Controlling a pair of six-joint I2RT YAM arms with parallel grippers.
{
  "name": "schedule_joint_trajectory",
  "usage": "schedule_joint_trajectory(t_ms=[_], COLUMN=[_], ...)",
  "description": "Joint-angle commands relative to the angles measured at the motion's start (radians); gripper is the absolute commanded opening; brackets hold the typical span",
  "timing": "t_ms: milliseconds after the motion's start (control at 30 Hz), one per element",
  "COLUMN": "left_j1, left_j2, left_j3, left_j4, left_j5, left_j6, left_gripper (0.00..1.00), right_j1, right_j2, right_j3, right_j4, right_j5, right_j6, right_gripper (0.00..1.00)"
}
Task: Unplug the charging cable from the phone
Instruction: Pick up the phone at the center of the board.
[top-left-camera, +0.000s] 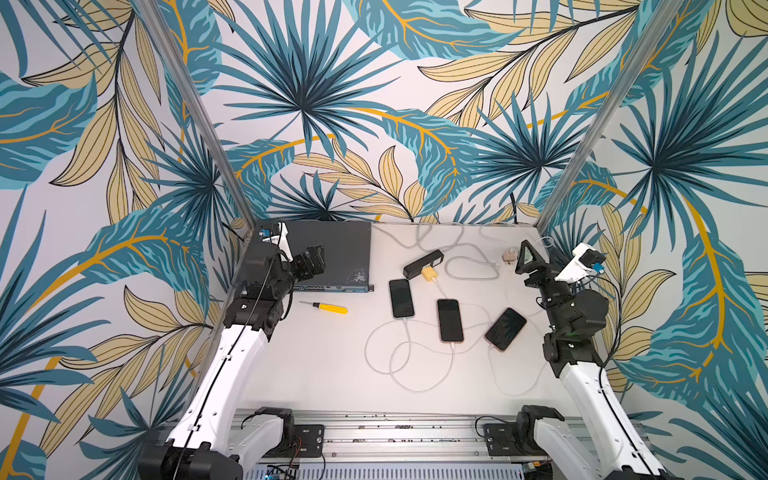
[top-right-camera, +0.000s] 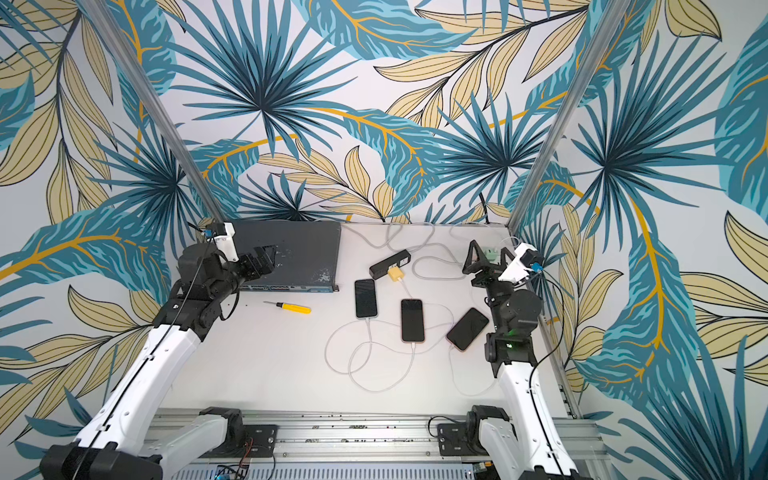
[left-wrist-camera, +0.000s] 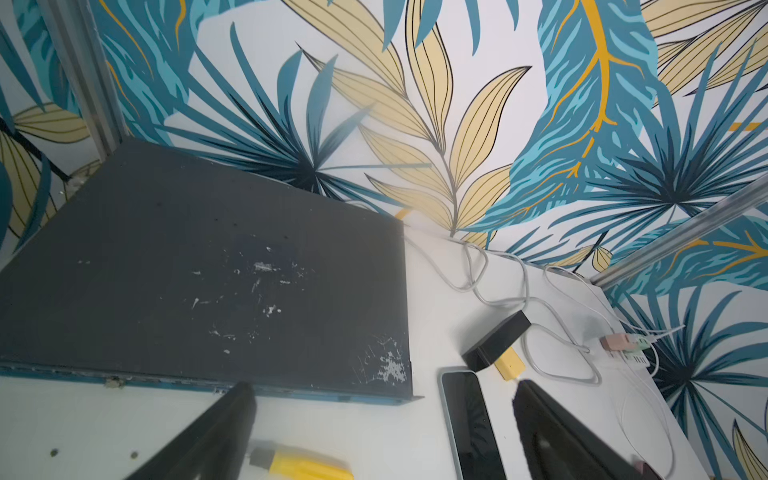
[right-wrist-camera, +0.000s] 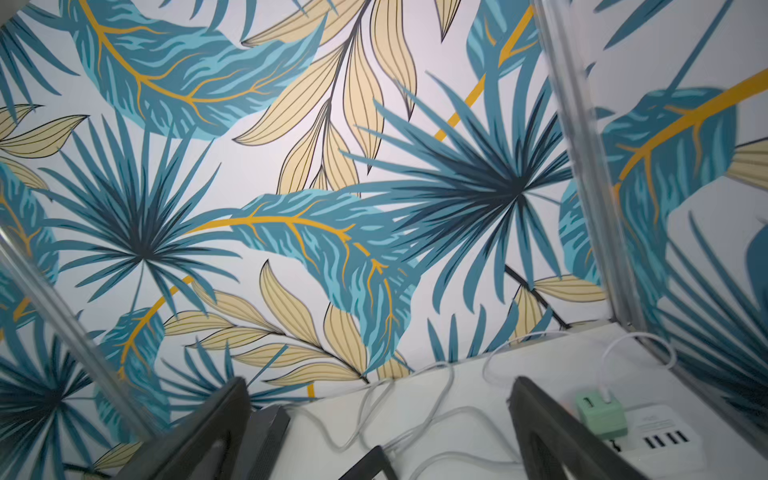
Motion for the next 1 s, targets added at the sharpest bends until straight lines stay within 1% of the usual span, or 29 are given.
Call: schedule_joint_trajectory(t_ms=[0,100,133,200,267,333,433,500,567,700,733,867,967], left_j1=[-0.053,-0.114,-0.136,-0.18,-0.237,-0.299,-0.382,-0.423,-0.464,-0.559,-0.593,-0.7,-0.752], left_j2=[-0.017,-0.003,-0.003,-0.013,-0.023,-0.021,-0.012,-0.005,0.02,0.095,0.115,0.167,0.197], left_j3=[0.066,0.106,0.109,0.103,0.092,0.09,0.095,0.098,0.126,0.203,0.217,0.221,0.187], left_j4=[-0.173,-0.259,-0.277,-0.289,-0.292,-0.301,-0.313,-0.313,-0.336,-0.4,-0.412,-0.403,-0.356], left_j5=[0.021,0.018,0.011,-0.002,-0.043,-0.073,-0.118,-0.139,-0.166,-0.224,-0.268,-0.35,-0.351], left_j6=[0.0,0.001,-0.009,-0.027,-0.05,-0.061,-0.064,-0.065,-0.072,-0.079,-0.086,-0.116,-0.154], left_gripper=[1.0,1.0,1.0,1.0,1.0,1.0,1.0,1.0,1.0,1.0,1.0,1.0,1.0], right_j1=[-0.004,-0.004,-0.005,-0.004,-0.004,-0.005,-0.005,-0.004,0.002,0.004,0.004,0.004,0.004], right_j2=[0.064,0.035,0.043,0.109,0.152,0.154,0.155,0.194,0.236,0.279,0.289,0.316,0.318], right_j3=[0.095,0.106,0.137,0.235,0.269,0.286,0.336,0.403,0.469,0.527,0.532,0.51,0.461], right_j4=[-0.13,-0.142,-0.182,-0.322,-0.386,-0.423,-0.536,-0.665,-0.797,-0.958,-0.993,-1.114,-1.169], right_j5=[-0.183,-0.157,-0.172,-0.243,-0.319,-0.32,-0.284,-0.265,-0.204,-0.09,-0.073,0.039,0.114], right_j6=[0.086,0.106,0.113,0.115,0.128,0.124,0.078,0.048,0.026,-0.012,-0.016,-0.036,-0.027], right_gripper=[1.0,1.0,1.0,1.0,1.0,0.99,1.0,1.0,1.0,1.0,1.0,1.0,1.0])
